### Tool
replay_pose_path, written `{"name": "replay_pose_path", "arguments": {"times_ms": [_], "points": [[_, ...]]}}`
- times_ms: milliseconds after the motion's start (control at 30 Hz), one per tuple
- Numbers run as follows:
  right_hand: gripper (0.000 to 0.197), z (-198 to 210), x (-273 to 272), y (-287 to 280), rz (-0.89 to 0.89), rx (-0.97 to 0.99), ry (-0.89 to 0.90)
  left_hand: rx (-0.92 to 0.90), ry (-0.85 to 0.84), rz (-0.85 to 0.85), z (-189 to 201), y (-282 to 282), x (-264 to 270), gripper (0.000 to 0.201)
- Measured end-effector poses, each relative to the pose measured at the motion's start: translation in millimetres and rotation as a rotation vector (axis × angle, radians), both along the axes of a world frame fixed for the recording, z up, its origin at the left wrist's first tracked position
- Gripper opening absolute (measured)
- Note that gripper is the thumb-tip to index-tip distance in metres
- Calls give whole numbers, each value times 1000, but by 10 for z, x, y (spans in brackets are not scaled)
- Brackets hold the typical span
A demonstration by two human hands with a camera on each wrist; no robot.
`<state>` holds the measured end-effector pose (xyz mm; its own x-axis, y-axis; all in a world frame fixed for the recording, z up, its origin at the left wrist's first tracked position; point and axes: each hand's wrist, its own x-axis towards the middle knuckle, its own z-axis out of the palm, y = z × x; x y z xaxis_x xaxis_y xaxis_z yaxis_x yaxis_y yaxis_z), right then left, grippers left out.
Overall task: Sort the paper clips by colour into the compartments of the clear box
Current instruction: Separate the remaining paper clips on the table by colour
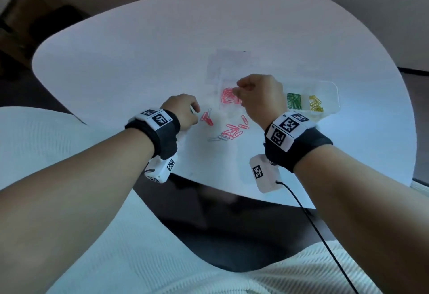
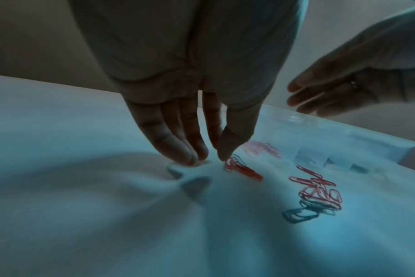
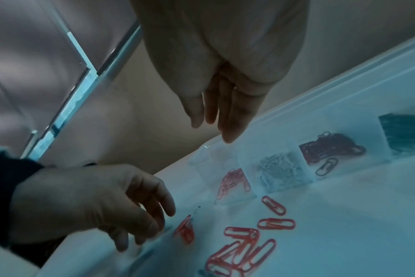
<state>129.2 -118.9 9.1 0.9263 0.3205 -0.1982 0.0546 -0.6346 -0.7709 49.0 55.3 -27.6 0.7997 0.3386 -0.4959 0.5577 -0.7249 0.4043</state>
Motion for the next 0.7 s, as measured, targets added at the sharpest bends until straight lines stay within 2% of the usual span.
{"name": "replay_pose_path", "arguments": {"times_ms": [67, 133, 233, 333, 400, 467, 567, 700], "points": [[20, 31, -31, -20, 70, -100, -183, 18, -12, -40, 10, -44, 7, 21], [20, 34, -92, -68, 126, -102, -277, 68, -23, -111, 30, -108, -5, 18], [24, -152, -156, -205, 283, -246, -277, 110, -25, -300, 45, -299, -63, 16], [38, -375, -195, -359, 463, -403, -236, 15, -91, -513, 21, -546, -126, 17], [44, -475, -254, -406, 602, -453, -227, -15, -182, -516, -6, -650, -133, 18], [42, -543, -290, -432, 651, -494, -238, -7, -237, -452, -51, -694, -111, 19], [28, -633, -253, -451, 600, -586, -265, 27, -232, -400, -120, -689, -62, 22], [16, -623, -262, -470, 556, -670, -251, 31, -237, -444, -185, -639, 19, 28]]}}
